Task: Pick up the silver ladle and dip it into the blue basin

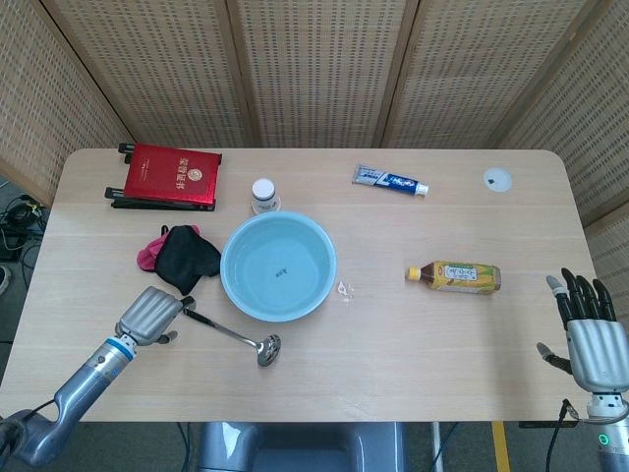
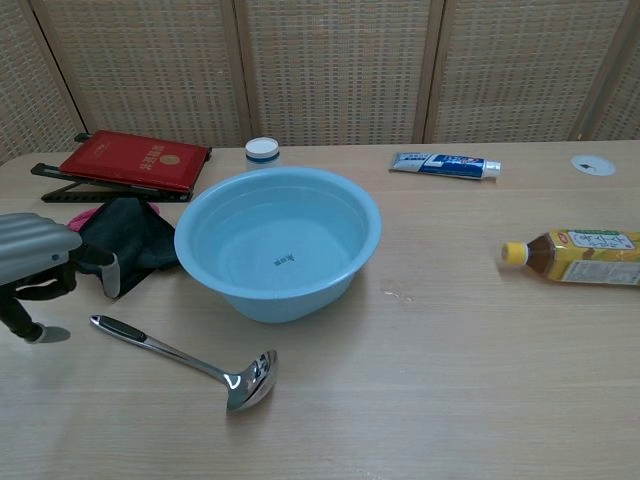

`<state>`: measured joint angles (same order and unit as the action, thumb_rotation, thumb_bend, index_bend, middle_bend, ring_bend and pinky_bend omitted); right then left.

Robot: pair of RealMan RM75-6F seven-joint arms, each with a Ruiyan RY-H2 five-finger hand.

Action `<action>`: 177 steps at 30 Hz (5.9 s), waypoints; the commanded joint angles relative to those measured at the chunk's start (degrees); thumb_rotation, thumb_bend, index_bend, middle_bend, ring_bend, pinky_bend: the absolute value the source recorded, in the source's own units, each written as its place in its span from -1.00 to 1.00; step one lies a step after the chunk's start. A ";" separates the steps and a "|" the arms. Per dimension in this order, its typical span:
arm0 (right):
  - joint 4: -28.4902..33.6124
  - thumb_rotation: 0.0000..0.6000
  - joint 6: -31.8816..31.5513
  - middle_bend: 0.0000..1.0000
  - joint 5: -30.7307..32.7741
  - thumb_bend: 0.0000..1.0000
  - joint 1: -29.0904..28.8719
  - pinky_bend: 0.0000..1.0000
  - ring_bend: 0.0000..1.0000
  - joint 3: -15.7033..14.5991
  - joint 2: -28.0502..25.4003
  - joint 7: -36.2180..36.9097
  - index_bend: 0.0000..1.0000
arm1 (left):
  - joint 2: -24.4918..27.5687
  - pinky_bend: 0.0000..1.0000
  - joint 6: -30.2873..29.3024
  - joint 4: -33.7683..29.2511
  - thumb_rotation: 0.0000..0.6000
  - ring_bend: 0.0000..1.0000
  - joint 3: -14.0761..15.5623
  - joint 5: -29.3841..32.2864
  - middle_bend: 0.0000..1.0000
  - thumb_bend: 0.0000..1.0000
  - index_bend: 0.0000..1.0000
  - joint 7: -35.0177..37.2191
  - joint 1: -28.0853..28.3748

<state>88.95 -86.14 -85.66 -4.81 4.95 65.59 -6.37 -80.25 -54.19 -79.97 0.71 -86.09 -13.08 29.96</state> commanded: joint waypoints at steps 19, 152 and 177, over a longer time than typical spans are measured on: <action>-0.31 1.00 1.02 -1.00 1.07 -1.00 -0.28 -1.00 -1.00 0.23 -0.25 1.26 -1.00 | -9.10 1.00 4.79 7.39 1.00 0.84 -0.14 3.40 0.84 -0.30 -0.10 -3.54 3.68; -3.65 1.00 5.85 -1.00 8.92 -1.00 -1.59 -1.00 -1.00 3.62 -1.83 8.72 -1.00 | -20.12 1.00 5.58 19.71 1.00 0.84 -8.42 52.11 0.84 0.18 0.44 -41.42 37.27; -5.17 1.00 7.36 -1.00 9.21 -1.00 -2.20 -1.00 -1.00 3.61 -1.51 10.29 -1.00 | -23.88 1.00 6.42 25.65 1.00 0.84 -10.12 47.54 0.84 0.18 0.46 -40.74 37.54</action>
<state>83.78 -78.77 -76.44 -7.01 8.56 64.09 3.92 -104.78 -47.67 -53.51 -8.94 -38.01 -54.61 67.79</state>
